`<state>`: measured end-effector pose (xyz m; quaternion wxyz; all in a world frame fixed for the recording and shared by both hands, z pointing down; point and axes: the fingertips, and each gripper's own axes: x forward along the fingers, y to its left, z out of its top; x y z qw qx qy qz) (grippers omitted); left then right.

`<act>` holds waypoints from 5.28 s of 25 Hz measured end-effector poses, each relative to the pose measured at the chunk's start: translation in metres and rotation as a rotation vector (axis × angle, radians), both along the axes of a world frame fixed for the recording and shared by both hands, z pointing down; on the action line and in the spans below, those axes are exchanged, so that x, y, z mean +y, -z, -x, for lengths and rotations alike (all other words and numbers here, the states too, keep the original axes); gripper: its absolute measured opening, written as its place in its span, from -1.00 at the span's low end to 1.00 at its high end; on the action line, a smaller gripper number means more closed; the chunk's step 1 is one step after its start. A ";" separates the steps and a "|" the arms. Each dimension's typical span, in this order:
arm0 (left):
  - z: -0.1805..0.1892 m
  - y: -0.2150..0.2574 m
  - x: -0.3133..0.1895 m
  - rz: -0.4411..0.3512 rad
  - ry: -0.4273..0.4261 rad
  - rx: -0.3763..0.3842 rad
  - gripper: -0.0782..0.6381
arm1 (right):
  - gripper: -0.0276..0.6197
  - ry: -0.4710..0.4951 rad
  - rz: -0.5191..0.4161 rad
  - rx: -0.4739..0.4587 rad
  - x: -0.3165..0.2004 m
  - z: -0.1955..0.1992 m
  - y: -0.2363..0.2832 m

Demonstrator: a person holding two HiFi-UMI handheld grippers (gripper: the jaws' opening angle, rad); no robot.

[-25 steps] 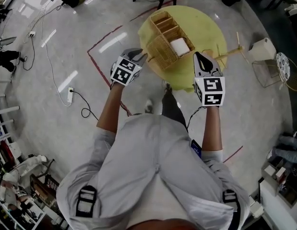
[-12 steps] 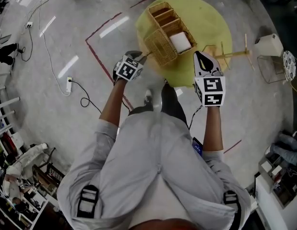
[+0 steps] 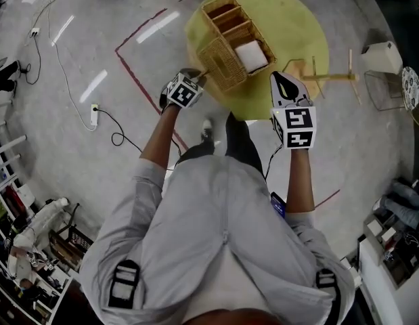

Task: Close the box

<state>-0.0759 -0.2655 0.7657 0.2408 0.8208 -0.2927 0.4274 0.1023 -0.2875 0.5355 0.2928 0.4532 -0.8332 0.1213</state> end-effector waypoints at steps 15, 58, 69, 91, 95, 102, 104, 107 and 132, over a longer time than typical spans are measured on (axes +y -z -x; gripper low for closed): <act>-0.002 0.005 -0.002 -0.026 0.037 0.049 -0.67 | -0.84 -0.038 0.006 0.001 0.010 -0.005 0.003; -0.138 0.210 -0.109 -0.267 -0.098 0.327 -0.67 | -0.84 -0.131 -0.111 -0.030 -0.004 -0.046 0.058; -0.190 0.164 -0.139 -0.229 -0.173 0.278 -0.67 | -0.84 -0.148 -0.074 -0.070 -0.020 -0.053 0.042; -0.217 0.089 -0.159 -0.108 -0.194 0.117 -0.42 | -0.84 -0.172 -0.008 -0.077 -0.024 -0.073 0.017; -0.205 0.103 -0.157 -0.148 -0.164 0.144 -0.40 | -0.84 -0.172 -0.027 -0.078 -0.020 -0.072 0.022; -0.167 0.166 -0.140 -0.258 -0.088 0.242 -0.54 | -0.84 -0.178 -0.117 -0.049 -0.006 -0.074 0.052; -0.155 0.189 -0.131 -0.304 -0.073 0.270 -0.60 | -0.84 -0.184 -0.145 -0.044 -0.001 -0.073 0.065; -0.138 0.225 -0.117 -0.373 -0.041 0.346 -0.63 | -0.84 -0.197 -0.194 -0.041 0.006 -0.072 0.085; -0.038 0.372 0.019 -0.732 -0.043 0.394 -0.69 | -0.84 -0.167 -0.391 -0.030 0.090 -0.012 0.178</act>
